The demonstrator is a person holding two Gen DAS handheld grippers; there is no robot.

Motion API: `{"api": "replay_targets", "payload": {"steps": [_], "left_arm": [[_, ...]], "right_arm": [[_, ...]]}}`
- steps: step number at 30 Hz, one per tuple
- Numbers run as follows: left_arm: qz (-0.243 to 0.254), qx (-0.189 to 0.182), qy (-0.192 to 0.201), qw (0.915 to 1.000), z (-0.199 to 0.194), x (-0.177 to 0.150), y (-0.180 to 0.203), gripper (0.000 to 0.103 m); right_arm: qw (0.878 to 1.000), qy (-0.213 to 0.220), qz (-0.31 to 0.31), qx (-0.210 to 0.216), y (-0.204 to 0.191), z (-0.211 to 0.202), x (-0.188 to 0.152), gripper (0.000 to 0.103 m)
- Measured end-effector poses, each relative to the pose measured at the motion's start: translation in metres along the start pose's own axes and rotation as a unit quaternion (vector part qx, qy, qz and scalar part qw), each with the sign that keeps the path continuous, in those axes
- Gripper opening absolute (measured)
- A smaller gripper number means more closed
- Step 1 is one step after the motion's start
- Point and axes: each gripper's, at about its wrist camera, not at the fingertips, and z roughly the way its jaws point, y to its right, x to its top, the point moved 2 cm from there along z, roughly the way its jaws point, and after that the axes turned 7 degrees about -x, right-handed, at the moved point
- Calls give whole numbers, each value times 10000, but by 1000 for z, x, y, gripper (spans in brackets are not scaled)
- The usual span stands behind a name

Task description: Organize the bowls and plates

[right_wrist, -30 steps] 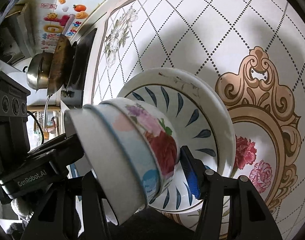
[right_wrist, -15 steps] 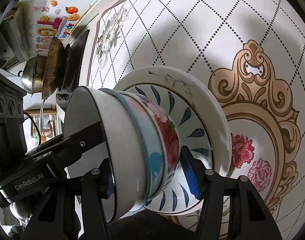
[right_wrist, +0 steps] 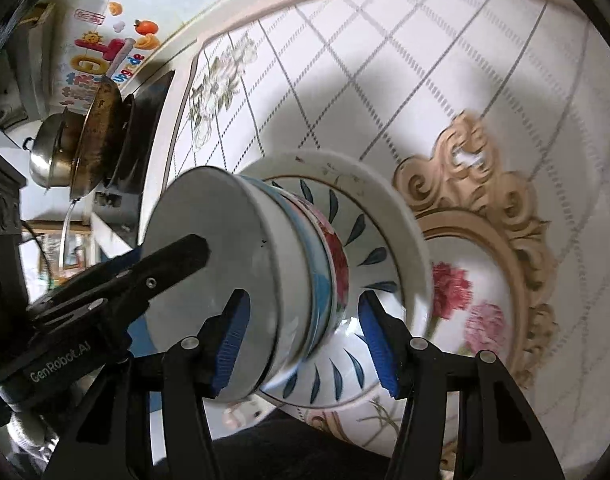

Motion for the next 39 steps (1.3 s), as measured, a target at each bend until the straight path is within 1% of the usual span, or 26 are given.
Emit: {"api": "replay_targets", "payload": {"steps": [1, 3, 5, 8, 9, 10, 11, 14, 17, 20, 24, 27, 34, 39], "left_arm": [[58, 25, 54, 10000, -6, -1, 0, 49], [253, 98, 204, 9994, -24, -7, 1, 50], [418, 117, 366, 9984, -40, -13, 2, 60], [736, 147, 747, 9944, -77, -30, 3, 65], [840, 171, 864, 9926, -89, -35, 4, 68], [945, 162, 962, 9907, -100, -41, 5, 78], [1006, 132, 1021, 9896, -108, -45, 5, 85], [1246, 121, 1277, 9839, -143, -66, 5, 93], [1372, 130, 1448, 9798, -169, -84, 3, 98], [1417, 112, 1595, 9769, -194, -104, 2, 100], [1358, 111, 1895, 9724, -228, -129, 0, 101], [1305, 101, 2014, 9707, -244, -142, 0, 101], [1276, 161, 2330, 9639, -282, -180, 3, 101], [1225, 242, 2566, 9584, -300, -196, 3, 101]], "right_arm": [[9999, 102, -27, -110, -3, -9, -4, 64], [9988, 343, -48, -333, -9, -28, -12, 78], [9964, 707, 8, -465, -17, -53, -25, 87], [9895, 1203, 103, -791, -31, -88, -47, 91], [9862, 1384, 148, -899, -37, -100, -57, 92], [9837, 1502, 193, -972, -42, -109, -64, 93], [9803, 1648, 248, -1057, -48, -119, -74, 93], [9712, 1996, 381, -1241, -65, -147, -106, 93], [9617, 2308, 473, -1400, -83, -173, -141, 95], [9531, 2577, 502, -1508, -99, -197, -172, 95], [9400, 2940, 455, -1673, -124, -231, -213, 96], [9264, 3226, 360, -1906, -142, -256, -245, 97], [9151, 3492, 249, -2000, -161, -291, -292, 98], [9069, 3669, 180, -2067, -165, -308, -316, 98]]}}
